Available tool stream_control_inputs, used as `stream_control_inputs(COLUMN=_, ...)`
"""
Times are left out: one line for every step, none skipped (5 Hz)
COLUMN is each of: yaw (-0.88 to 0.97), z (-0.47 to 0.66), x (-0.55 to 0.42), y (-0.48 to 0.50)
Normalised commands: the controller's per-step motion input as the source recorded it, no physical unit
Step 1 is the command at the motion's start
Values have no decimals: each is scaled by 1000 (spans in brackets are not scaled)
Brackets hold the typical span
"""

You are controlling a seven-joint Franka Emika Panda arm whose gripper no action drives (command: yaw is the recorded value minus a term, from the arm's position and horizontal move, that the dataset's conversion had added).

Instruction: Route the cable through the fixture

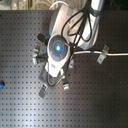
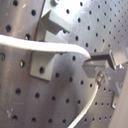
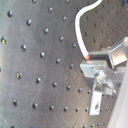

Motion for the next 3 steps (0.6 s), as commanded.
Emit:
stream_control_inputs(yaw=0, z=-47, x=0, y=-1)
stream_control_inputs(yaw=329, z=-155, x=78, y=138)
stream_control_inputs(yaw=491, z=-140, x=123, y=189)
